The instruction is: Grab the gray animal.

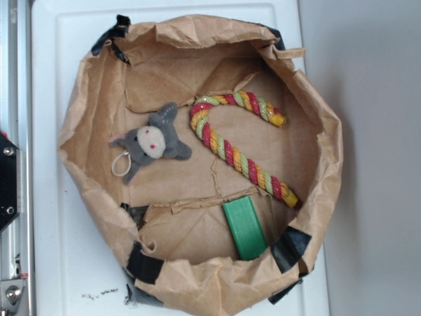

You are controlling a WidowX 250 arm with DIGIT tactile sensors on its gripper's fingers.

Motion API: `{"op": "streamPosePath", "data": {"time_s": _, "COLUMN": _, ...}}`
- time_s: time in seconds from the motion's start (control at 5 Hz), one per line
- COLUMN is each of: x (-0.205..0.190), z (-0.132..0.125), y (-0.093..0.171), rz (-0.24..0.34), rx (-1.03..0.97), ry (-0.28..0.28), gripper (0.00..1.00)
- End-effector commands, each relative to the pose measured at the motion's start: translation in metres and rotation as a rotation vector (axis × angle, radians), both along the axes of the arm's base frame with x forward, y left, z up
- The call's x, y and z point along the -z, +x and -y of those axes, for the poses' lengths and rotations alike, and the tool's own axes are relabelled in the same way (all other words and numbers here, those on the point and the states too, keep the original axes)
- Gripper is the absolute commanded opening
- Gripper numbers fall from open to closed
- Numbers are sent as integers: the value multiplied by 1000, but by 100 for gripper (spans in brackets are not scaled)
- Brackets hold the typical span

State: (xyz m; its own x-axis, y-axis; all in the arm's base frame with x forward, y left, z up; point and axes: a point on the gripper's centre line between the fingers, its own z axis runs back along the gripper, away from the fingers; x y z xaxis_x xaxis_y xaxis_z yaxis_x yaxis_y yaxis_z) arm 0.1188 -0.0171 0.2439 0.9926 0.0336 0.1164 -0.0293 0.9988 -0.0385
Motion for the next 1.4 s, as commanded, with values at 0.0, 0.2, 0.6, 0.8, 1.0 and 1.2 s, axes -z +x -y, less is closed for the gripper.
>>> {"op": "streamPosePath", "data": {"time_s": 0.0, "x": 0, "z": 0, "y": 0, "rz": 0, "rx": 0, "ry": 0, "gripper": 100}}
{"op": "streamPosePath", "data": {"time_s": 0.2, "x": 12, "z": 20, "y": 50, "rz": 7, "rx": -140, "ry": -55, "gripper": 100}}
{"op": "streamPosePath", "data": {"time_s": 0.6, "x": 62, "z": -2, "y": 152, "rz": 124, "rx": -316, "ry": -3, "gripper": 100}}
{"op": "streamPosePath", "data": {"time_s": 0.8, "x": 62, "z": -2, "y": 152, "rz": 124, "rx": -316, "ry": -3, "gripper": 100}}
{"op": "streamPosePath", "data": {"time_s": 1.0, "x": 62, "z": -2, "y": 152, "rz": 124, "rx": -316, "ry": -3, "gripper": 100}}
{"op": "streamPosePath", "data": {"time_s": 1.2, "x": 62, "z": -2, "y": 152, "rz": 124, "rx": -316, "ry": -3, "gripper": 100}}
